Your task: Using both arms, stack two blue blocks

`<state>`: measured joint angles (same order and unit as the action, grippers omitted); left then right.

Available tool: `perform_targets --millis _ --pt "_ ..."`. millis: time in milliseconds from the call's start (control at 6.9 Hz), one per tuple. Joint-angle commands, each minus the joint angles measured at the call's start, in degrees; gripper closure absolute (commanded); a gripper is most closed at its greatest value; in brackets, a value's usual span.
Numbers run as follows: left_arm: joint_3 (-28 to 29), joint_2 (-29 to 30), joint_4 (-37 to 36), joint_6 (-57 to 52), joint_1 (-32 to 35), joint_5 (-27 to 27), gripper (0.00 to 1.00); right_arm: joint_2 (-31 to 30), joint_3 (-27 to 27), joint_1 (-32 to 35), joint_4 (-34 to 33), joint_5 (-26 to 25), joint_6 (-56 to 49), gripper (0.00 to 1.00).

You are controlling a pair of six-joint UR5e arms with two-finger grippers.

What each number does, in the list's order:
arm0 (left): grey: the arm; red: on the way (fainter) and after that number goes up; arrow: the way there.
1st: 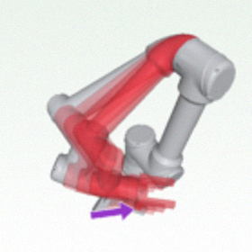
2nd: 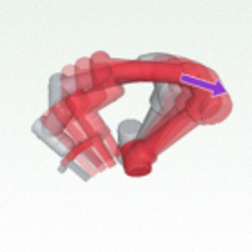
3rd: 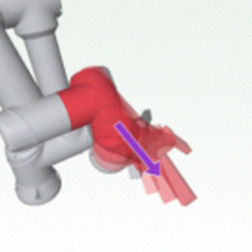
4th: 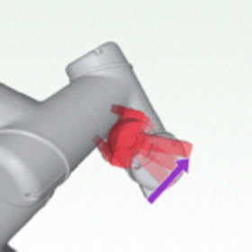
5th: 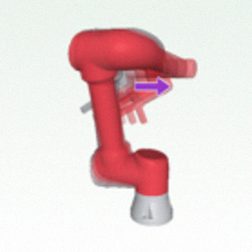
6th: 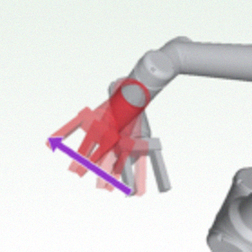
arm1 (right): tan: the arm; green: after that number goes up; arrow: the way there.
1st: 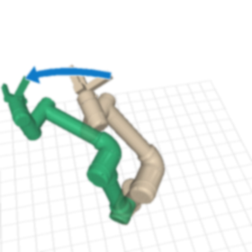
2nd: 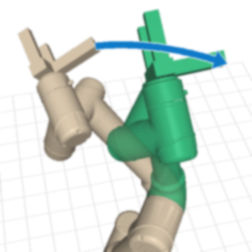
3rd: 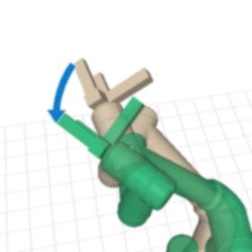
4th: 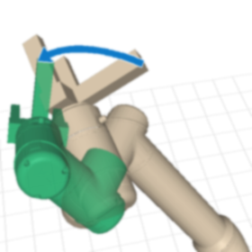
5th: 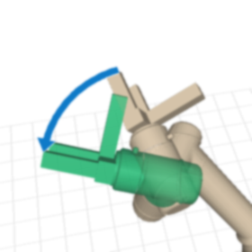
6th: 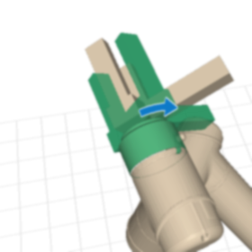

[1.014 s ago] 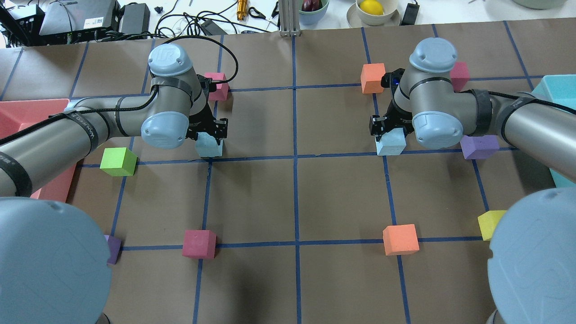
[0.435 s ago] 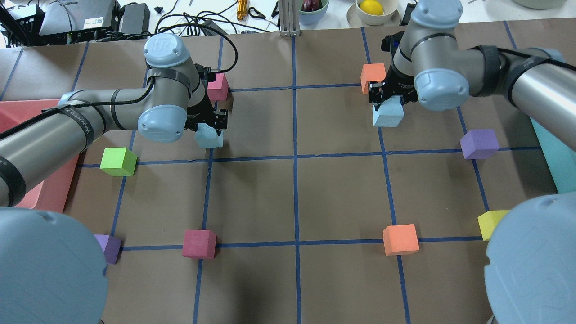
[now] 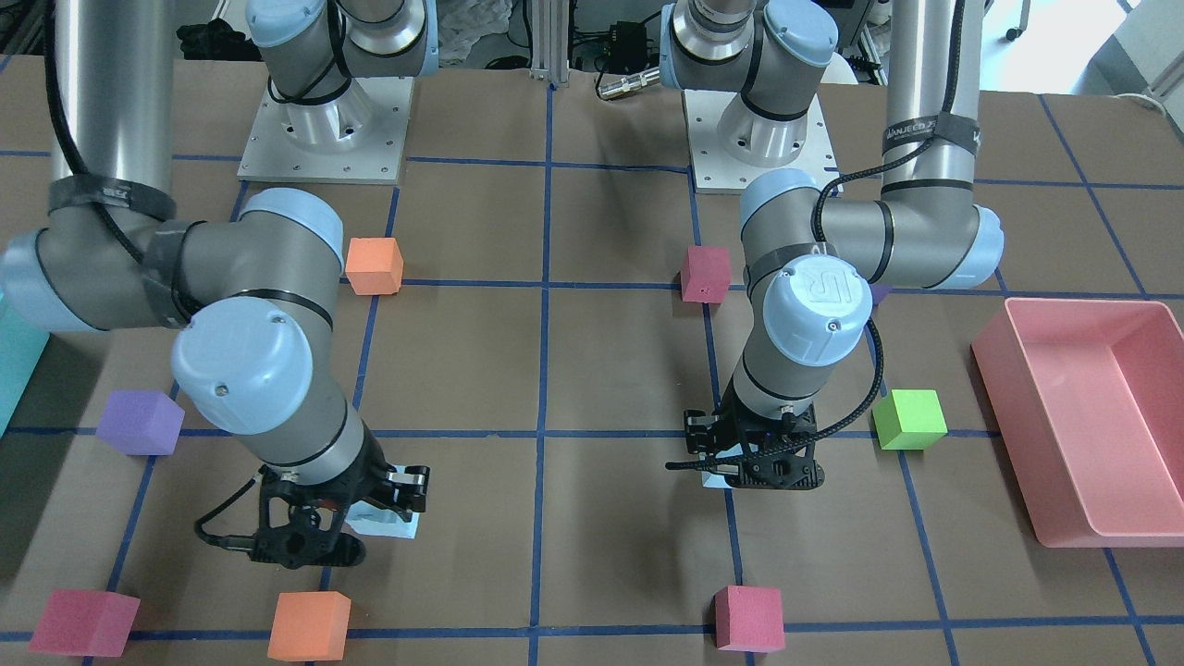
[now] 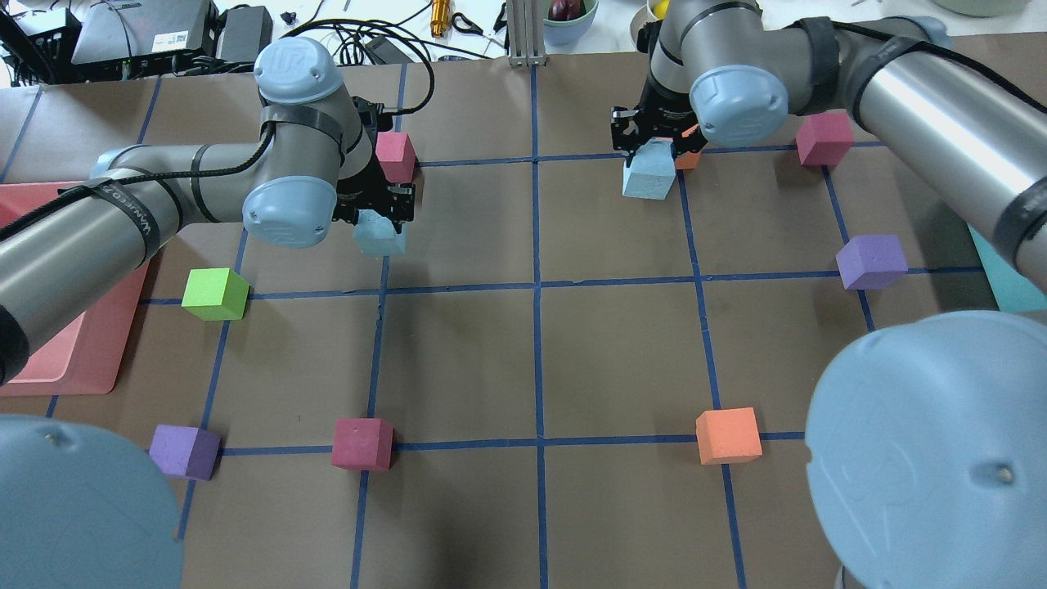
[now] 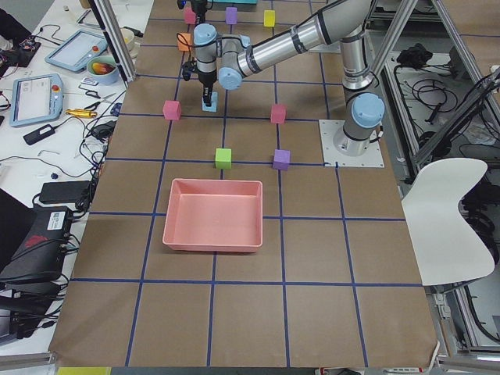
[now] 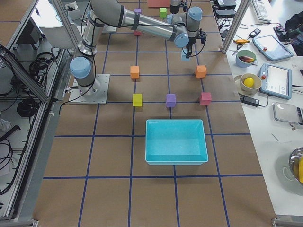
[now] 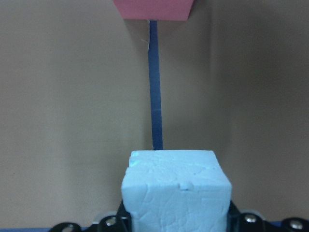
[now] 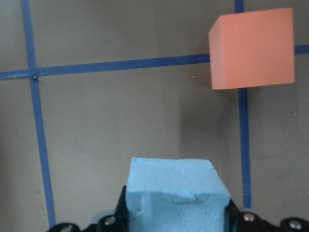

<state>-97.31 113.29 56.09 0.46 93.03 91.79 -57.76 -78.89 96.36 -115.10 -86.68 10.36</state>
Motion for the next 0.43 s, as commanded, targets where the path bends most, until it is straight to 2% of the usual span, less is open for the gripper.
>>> perform_targets --millis 0,290 --pt "0.7 -4.0 4.7 0.7 2.7 0.8 0.86 5.9 5.5 6.4 -0.2 0.0 5.8 1.0" --pt "1.2 -4.8 5.7 0.7 2.7 0.7 0.85 8.7 7.5 9.6 -0.3 0.0 7.7 1.0"
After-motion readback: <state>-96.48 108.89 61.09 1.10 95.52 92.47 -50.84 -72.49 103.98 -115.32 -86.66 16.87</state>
